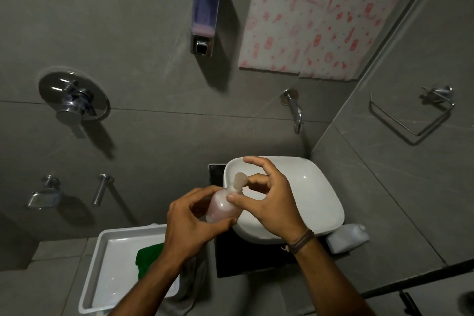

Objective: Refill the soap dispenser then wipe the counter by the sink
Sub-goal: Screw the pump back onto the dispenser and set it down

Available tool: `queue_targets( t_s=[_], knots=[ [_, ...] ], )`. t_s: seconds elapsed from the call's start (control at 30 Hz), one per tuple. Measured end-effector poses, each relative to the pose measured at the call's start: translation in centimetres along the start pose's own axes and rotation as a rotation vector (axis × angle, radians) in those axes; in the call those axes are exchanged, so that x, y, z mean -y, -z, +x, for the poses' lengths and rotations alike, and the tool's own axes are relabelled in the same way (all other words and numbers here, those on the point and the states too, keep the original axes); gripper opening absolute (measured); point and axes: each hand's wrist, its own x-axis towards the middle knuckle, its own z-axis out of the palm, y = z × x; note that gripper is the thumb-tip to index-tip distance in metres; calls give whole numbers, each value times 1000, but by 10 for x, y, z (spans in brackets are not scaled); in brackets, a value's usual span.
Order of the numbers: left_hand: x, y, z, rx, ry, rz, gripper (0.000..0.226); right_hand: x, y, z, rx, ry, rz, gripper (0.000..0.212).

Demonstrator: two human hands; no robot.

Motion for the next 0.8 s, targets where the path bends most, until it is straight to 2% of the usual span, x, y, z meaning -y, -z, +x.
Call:
queue_targets(
  t_s=[0.07,0.17,0.3,0.37,0.43,0.5,0.6,0.73,0.8],
  knots=[
    [1,-1,0,4,3,6,65,-1,1,0,4,18,-44,80],
    [1,-2,1,9,6,6,65,-3,4,2,96,0,-9,83],
    [-1,-3,2,30,-11,6,65,1,0,2,-41,51,-47,71],
    [-4,-4,3,41,-14,-4,63,2,0,3,1,53,-70,79],
    [-5,-5,4,40,-12,-17,62,0,3,4,111,5,-10,91],
    [-4,-4,6,31,-15,-23,63,-3,6,3,104,4,17,85],
    [-2,-4,8,39,-17,-17,64,-1,4,3,-35,32,-62,76],
    [0,-5,7,32,-26,-29,64,-4,5,5,90,24,-4,82],
    [1,-6,7,30,-30,-32,66,-4,5,5,21,41,2,75]
  ],
)
